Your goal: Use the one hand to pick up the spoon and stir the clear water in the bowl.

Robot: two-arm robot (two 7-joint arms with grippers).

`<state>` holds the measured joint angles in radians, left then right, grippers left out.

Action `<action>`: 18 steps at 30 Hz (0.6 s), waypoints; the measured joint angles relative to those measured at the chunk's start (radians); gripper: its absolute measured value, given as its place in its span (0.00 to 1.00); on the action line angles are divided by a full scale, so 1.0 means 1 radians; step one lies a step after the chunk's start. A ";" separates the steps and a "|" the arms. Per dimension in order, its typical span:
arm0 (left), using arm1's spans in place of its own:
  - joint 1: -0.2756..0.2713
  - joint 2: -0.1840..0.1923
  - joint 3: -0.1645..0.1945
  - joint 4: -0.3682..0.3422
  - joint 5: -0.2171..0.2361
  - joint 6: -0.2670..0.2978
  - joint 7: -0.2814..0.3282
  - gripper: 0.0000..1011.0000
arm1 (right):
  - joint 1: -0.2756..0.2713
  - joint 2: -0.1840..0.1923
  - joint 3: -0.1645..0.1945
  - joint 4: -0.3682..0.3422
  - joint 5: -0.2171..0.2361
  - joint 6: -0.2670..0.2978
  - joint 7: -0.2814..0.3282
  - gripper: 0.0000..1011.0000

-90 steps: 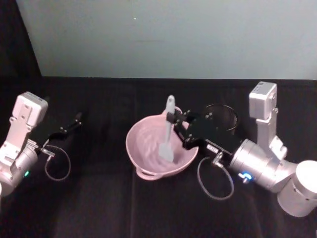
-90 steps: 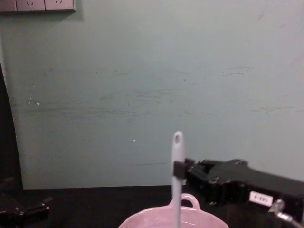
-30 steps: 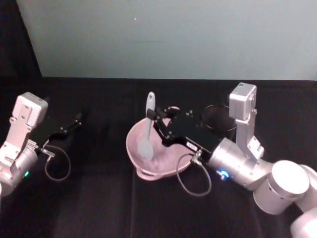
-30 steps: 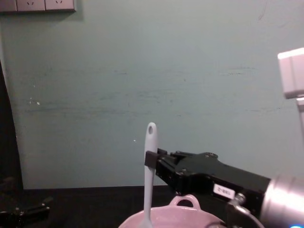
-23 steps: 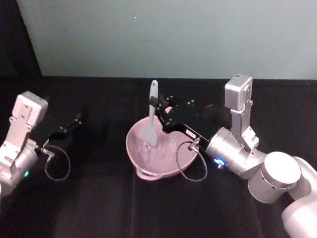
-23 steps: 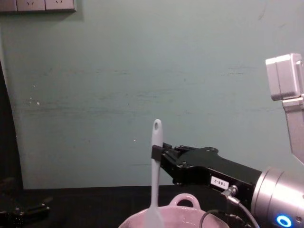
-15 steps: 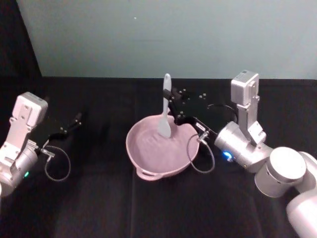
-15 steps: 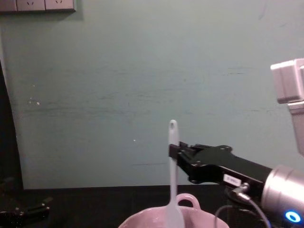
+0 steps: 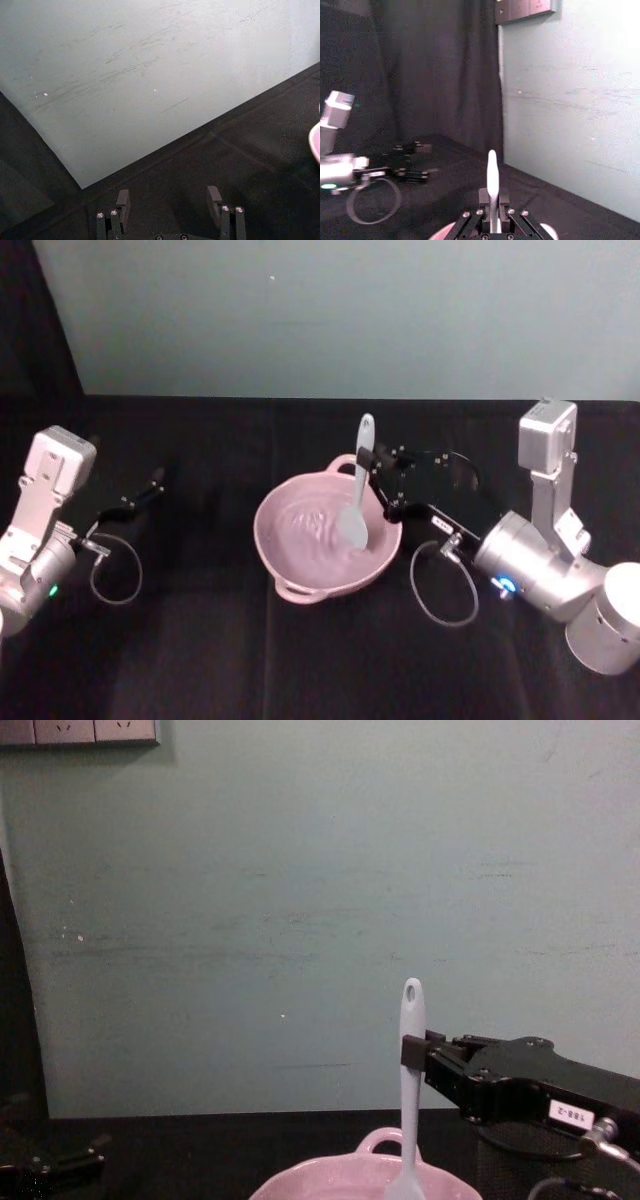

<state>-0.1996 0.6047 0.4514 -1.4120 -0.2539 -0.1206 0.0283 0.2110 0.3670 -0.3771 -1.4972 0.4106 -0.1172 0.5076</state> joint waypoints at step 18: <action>0.000 0.000 0.000 0.000 0.000 0.000 0.000 1.00 | 0.051 -0.070 -0.096 0.049 0.007 -0.024 0.019 0.11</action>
<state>-0.1995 0.6047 0.4514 -1.4120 -0.2539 -0.1205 0.0283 0.2616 0.2970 -0.4731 -1.4482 0.4180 -0.1413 0.5263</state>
